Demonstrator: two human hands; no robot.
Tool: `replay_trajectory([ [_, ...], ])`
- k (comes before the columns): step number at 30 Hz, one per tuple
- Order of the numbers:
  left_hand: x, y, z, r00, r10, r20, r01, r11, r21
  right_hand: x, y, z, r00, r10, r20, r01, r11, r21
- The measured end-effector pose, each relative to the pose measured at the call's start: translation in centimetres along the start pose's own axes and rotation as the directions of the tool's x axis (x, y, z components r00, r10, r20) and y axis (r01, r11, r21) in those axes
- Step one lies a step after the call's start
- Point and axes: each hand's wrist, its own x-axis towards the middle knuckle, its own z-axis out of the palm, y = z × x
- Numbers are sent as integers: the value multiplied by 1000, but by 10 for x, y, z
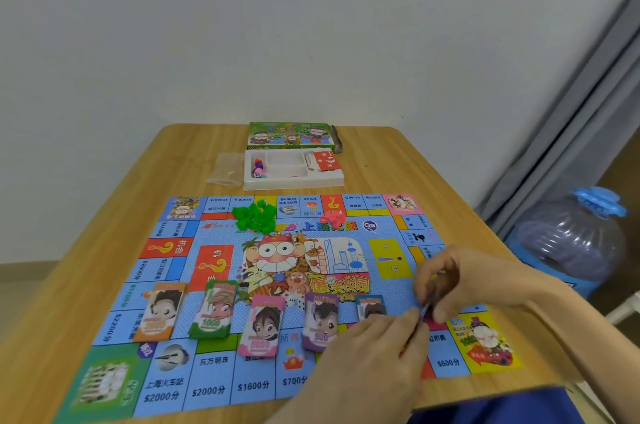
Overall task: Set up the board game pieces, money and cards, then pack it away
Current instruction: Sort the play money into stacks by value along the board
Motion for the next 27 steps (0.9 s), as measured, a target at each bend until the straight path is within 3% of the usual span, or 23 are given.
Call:
replay_trajectory([
  [11, -2, 3, 10, 995, 69, -76, -61, 993, 103, 0, 6, -3, 998, -56, 39, 55, 998, 41],
  [15, -1, 11, 14, 992, 80, -101, -73, 995, 71, -2, 10, -6, 997, -23, 68, 20, 999, 43],
  [19, -4, -7, -14, 987, -7, -163, -1, 999, -48, -7, -3, -14, 999, -37, -9, 37, 999, -13],
  [21, -7, -29, -47, 977, -107, -183, 103, 994, -35, -8, -15, -18, 1000, -6, 25, 10, 990, -144],
  [23, -17, -65, -73, 962, -237, -135, 246, 968, 53, -2, -23, -17, 994, 54, 93, -13, 919, -394],
  [27, -59, -154, -97, 874, -447, 190, 440, 895, 79, 20, -33, -1, 986, 109, 130, 1, 764, -645],
])
